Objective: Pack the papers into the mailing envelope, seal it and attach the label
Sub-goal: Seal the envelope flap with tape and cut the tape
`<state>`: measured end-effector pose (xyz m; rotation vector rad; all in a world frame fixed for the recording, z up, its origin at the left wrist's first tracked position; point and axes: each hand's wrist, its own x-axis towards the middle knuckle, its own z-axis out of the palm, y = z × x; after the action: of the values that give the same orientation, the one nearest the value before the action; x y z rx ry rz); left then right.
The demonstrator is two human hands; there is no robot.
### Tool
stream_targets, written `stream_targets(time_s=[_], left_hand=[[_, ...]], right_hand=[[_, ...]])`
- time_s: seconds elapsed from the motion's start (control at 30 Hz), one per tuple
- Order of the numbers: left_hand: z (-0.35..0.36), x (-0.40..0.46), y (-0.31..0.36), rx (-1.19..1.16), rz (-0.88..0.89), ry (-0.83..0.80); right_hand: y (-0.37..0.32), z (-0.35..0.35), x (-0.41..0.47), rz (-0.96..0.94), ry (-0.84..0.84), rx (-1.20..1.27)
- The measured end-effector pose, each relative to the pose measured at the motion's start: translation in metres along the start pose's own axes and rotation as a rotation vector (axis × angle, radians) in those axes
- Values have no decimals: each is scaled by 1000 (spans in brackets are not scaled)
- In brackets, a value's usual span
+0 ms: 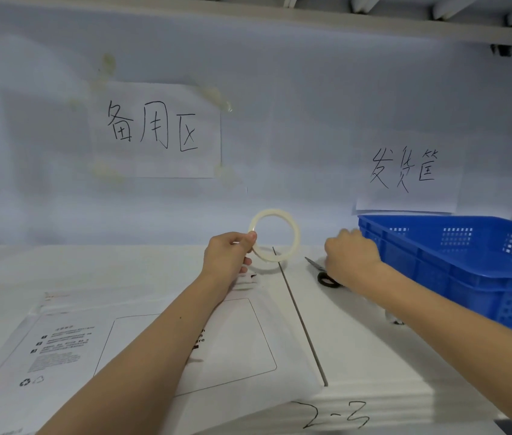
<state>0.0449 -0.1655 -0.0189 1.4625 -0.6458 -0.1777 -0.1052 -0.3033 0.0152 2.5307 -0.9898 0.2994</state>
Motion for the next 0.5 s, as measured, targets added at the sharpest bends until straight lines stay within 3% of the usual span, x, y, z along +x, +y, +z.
stream_targets(time_s=[0.07, 0.17, 0.3, 0.5], left_hand=[[-2, 2, 0, -24, 3, 35], [-4, 3, -2, -40, -1, 59], [-4, 1, -3, -25, -14, 52], [-6, 0, -3, -5, -19, 49]], right_hand=[[-9, 3, -11, -136, 159, 190], [-32, 7, -36, -403, 96, 596], [-55, 12, -43, -524, -120, 546], [-52, 9, -49, -456, -74, 577]])
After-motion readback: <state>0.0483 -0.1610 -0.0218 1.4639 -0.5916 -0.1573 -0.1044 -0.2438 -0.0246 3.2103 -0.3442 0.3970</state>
